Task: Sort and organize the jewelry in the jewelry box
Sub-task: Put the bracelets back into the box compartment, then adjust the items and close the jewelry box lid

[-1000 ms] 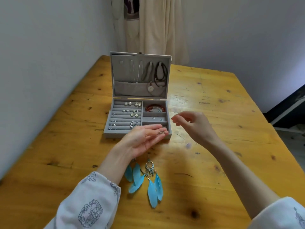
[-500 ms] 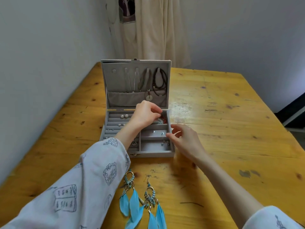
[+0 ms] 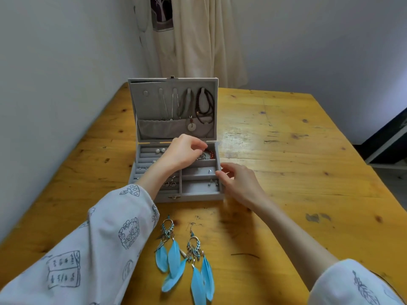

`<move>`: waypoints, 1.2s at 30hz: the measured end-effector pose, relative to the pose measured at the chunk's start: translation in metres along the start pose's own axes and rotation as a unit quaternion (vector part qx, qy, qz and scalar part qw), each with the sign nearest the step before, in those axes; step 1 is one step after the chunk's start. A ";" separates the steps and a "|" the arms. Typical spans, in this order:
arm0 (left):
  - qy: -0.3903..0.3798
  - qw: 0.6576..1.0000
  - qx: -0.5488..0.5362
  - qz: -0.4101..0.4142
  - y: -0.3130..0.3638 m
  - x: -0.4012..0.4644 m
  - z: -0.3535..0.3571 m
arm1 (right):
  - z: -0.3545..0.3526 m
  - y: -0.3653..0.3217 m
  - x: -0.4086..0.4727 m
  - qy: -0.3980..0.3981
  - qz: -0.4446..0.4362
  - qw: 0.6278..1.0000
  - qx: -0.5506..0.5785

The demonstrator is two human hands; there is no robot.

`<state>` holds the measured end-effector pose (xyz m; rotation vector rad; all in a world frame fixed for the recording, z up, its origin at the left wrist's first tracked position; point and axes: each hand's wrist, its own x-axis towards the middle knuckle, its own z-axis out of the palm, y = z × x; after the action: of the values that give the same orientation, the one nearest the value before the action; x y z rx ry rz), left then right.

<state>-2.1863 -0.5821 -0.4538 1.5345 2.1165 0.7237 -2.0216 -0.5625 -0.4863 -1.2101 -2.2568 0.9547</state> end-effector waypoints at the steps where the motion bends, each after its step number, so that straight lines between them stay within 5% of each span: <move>1: 0.011 1.000 -0.003 0.007 0.003 -0.007 -0.002 | -0.003 -0.001 -0.005 -0.004 0.004 1.000 0.003; 7: 0.066 0.995 -0.059 0.050 0.028 -0.087 0.007 | -0.040 0.008 -0.067 -0.015 0.016 0.999 -0.045; 22: 0.084 0.989 0.106 0.057 0.005 -0.213 0.075 | -0.056 0.074 -0.234 0.001 0.230 0.941 -0.249; 36: -0.106 0.967 0.231 0.000 -0.012 -0.202 0.061 | -0.008 0.012 -0.180 -0.090 0.092 0.967 -0.220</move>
<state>-2.0977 -0.7681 -0.5009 1.7476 2.2151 0.0480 -1.9123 -0.7062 -0.4954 -1.5986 -2.6302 0.6633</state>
